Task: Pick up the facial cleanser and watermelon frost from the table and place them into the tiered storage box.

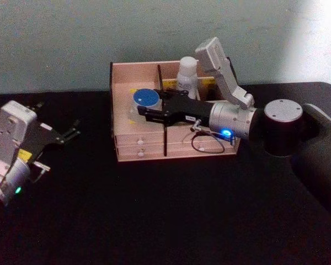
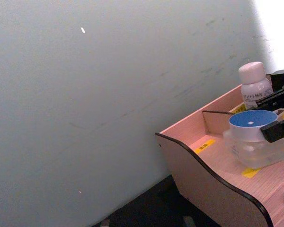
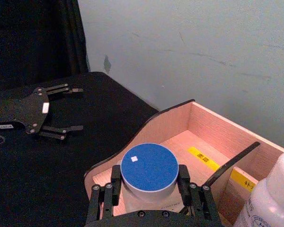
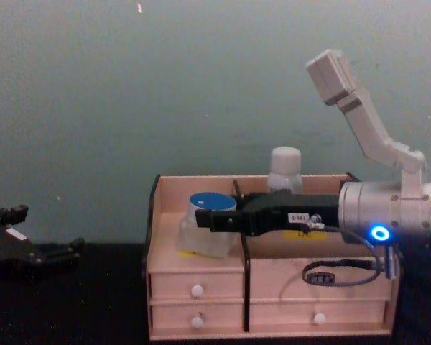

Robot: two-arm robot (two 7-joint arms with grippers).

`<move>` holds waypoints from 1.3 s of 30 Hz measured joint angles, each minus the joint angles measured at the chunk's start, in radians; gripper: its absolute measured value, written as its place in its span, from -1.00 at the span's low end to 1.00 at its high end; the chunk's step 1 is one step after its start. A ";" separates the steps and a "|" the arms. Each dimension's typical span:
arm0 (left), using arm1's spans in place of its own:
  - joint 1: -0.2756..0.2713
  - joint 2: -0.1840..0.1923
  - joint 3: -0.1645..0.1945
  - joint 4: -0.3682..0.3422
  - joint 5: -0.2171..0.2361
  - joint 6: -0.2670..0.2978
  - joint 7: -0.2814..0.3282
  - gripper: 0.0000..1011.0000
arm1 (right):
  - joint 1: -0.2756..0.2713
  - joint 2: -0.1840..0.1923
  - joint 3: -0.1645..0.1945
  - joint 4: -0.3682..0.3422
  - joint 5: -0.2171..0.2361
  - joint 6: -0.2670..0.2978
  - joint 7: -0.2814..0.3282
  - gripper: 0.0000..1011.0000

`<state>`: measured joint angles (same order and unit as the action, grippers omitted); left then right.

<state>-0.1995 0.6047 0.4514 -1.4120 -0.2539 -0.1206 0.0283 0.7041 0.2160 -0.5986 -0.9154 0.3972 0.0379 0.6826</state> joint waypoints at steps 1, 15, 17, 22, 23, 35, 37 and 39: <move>0.000 0.000 0.000 0.000 0.000 0.000 0.000 0.98 | 0.000 0.000 0.000 0.000 0.000 0.000 0.000 0.42; 0.000 0.000 0.000 0.000 0.000 0.000 0.000 0.98 | 0.000 0.001 -0.001 -0.001 0.000 -0.001 0.000 0.42; 0.000 0.000 0.000 0.000 0.000 0.000 0.000 0.98 | 0.000 0.001 -0.001 -0.001 0.001 -0.001 0.000 0.44; 0.000 0.000 0.000 0.000 0.000 0.000 0.000 0.98 | -0.001 0.001 -0.001 -0.002 0.001 -0.002 0.001 0.69; 0.000 0.000 0.000 0.000 0.000 0.000 0.000 0.98 | -0.001 0.001 -0.001 -0.002 0.001 -0.002 0.001 0.73; 0.000 0.000 0.000 0.000 0.000 0.000 0.000 0.98 | -0.001 0.002 -0.001 -0.002 0.001 -0.002 0.001 0.98; 0.000 0.000 0.000 0.000 0.000 0.000 0.000 0.98 | -0.001 0.002 -0.001 -0.002 0.001 -0.002 0.001 0.98; 0.000 0.000 0.000 0.000 0.000 0.000 0.000 0.98 | -0.005 0.003 0.000 -0.009 0.000 -0.013 -0.002 0.98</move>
<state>-0.1995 0.6047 0.4514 -1.4120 -0.2539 -0.1205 0.0283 0.6987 0.2194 -0.5986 -0.9244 0.3973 0.0252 0.6805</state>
